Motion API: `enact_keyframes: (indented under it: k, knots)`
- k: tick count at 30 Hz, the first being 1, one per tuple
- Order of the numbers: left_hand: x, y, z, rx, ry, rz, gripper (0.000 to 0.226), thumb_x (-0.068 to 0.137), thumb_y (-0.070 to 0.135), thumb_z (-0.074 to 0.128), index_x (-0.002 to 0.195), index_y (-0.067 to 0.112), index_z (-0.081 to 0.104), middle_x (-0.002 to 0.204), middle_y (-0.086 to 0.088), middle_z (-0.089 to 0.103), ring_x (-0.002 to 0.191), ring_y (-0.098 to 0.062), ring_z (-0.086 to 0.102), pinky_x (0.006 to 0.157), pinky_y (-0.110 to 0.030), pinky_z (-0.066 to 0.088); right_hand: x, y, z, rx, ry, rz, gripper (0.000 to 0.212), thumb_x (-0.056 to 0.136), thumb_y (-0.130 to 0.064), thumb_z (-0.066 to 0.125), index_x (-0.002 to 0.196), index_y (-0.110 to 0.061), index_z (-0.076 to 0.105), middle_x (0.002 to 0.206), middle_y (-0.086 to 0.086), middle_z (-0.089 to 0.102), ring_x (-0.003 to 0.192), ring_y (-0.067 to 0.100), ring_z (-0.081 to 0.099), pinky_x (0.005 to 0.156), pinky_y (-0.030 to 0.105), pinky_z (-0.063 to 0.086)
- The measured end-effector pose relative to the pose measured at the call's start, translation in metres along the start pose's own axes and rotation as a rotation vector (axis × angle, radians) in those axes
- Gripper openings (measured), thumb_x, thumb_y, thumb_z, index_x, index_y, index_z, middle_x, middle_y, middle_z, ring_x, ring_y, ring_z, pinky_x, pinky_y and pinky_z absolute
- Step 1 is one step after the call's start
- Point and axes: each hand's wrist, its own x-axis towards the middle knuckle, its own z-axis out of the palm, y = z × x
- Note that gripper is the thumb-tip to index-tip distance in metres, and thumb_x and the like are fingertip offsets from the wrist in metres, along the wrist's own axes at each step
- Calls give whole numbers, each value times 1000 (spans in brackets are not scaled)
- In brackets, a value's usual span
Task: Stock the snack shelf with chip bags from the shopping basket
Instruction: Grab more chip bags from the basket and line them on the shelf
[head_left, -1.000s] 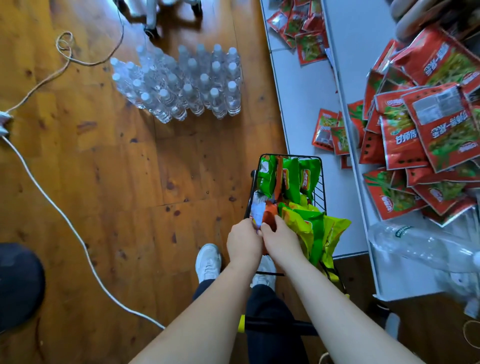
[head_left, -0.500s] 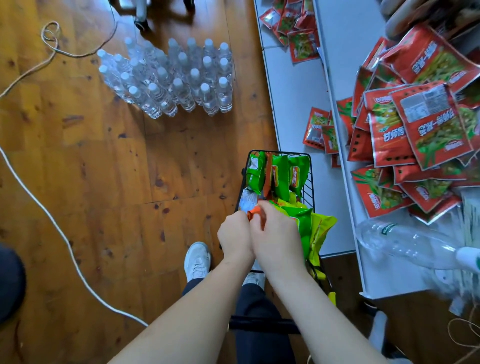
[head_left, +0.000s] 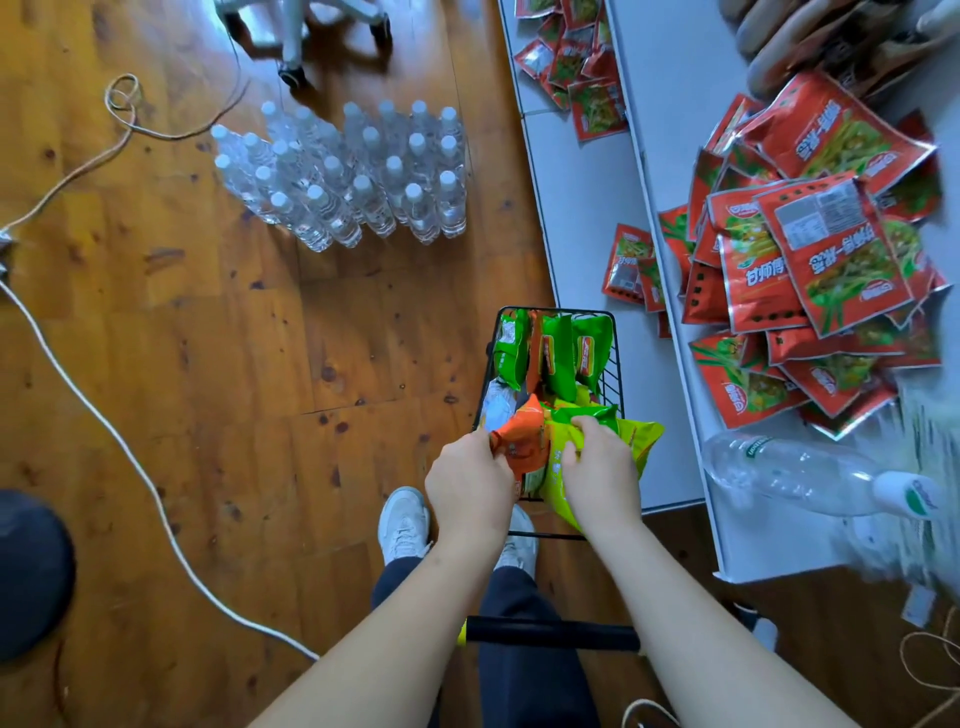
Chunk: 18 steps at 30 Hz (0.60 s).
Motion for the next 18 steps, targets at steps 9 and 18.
enact_keyframes:
  k: [9,18]
  knots:
    - [-9,14,-62,-29,84,93,19,90,26,55,78,16,65,75,1,67,69,-24,63,61,-32,55,2,-14,-24,167,-19,-22,42,100,-32,41,135,-12,51,136,7,56,127,24,49,102,36,40]
    - [-32,48,-147,-334,-73,372,33,90,19,56,123,23,61,129,-2,65,123,-23,57,96,-35,49,-63,-77,-93,864,-83,117,52,95,-57,38,139,-29,45,128,-3,58,110,11,55,86,25,47]
